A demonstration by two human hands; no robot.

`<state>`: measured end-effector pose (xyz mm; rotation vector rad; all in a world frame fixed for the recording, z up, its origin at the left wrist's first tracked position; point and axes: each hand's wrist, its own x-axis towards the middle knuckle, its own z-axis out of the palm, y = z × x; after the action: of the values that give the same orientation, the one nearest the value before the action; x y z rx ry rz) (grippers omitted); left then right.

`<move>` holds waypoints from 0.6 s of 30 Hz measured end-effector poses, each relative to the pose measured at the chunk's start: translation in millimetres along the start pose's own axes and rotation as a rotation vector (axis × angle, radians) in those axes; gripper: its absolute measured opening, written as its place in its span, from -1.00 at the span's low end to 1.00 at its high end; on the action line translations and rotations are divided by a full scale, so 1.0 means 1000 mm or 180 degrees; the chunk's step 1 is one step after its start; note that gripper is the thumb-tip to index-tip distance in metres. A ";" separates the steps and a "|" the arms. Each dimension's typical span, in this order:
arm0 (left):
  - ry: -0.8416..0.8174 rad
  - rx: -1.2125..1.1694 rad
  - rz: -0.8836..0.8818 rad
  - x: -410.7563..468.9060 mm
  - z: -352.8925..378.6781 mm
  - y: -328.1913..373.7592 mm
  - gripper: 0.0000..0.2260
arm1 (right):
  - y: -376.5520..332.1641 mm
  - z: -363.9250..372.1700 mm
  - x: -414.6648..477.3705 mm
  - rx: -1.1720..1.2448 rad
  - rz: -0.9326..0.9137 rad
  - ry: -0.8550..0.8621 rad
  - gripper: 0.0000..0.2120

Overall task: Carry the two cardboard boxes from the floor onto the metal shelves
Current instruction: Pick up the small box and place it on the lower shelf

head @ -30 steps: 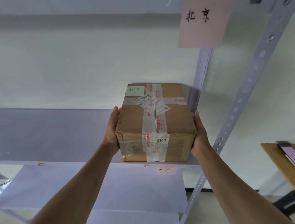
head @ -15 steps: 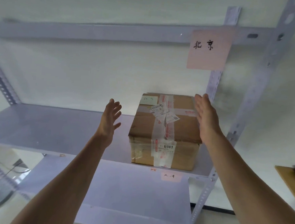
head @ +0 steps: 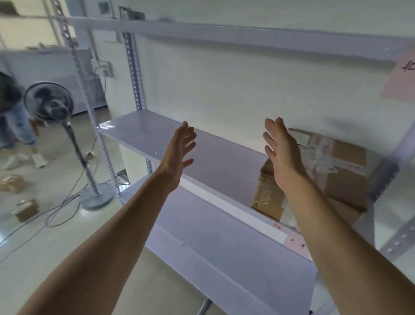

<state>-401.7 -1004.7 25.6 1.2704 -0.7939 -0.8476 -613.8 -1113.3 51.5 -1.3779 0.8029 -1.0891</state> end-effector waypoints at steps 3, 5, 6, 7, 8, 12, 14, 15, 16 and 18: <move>0.0271 0.0025 0.0046 -0.019 -0.046 -0.001 -0.43 | 0.008 0.052 -0.010 0.0003 0.0074 -0.0245 -0.49; 0.0449 0.0044 0.0034 -0.032 -0.079 -0.003 -0.44 | 0.013 0.087 -0.018 0.0024 0.0127 -0.0418 -0.49; 0.0533 0.0034 0.0023 -0.039 -0.098 -0.003 -0.45 | 0.017 0.106 -0.024 0.0046 0.0147 -0.0516 -0.48; 0.0614 0.0020 0.0013 -0.048 -0.116 -0.003 -0.45 | 0.020 0.126 -0.030 0.0060 0.0166 -0.0617 -0.48; 0.0685 0.0008 0.0014 -0.057 -0.136 -0.003 -0.46 | 0.023 0.147 -0.036 0.0065 0.0193 -0.0707 -0.48; 0.0988 0.0018 0.0011 -0.104 -0.219 0.001 -0.45 | 0.035 0.236 -0.070 0.0074 0.0308 -0.1082 -0.47; 0.1144 0.0047 -0.0003 -0.129 -0.262 0.005 -0.35 | 0.041 0.281 -0.090 0.0102 0.0342 -0.1245 -0.47; 0.1219 0.0059 -0.0030 -0.141 -0.282 0.007 -0.30 | 0.043 0.303 -0.101 0.0129 0.0354 -0.1327 -0.47; 0.1295 0.0069 -0.0057 -0.153 -0.303 0.009 -0.27 | 0.045 0.325 -0.111 0.0149 0.0360 -0.1410 -0.47; 0.1457 0.0078 -0.0059 -0.177 -0.341 0.011 -0.32 | 0.048 0.368 -0.132 0.0158 0.0377 -0.1592 -0.48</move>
<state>-186.5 -688.6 -13.8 1.4253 -0.4273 -0.5303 -308.3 -867.1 12.5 -1.4570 0.4785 -0.6259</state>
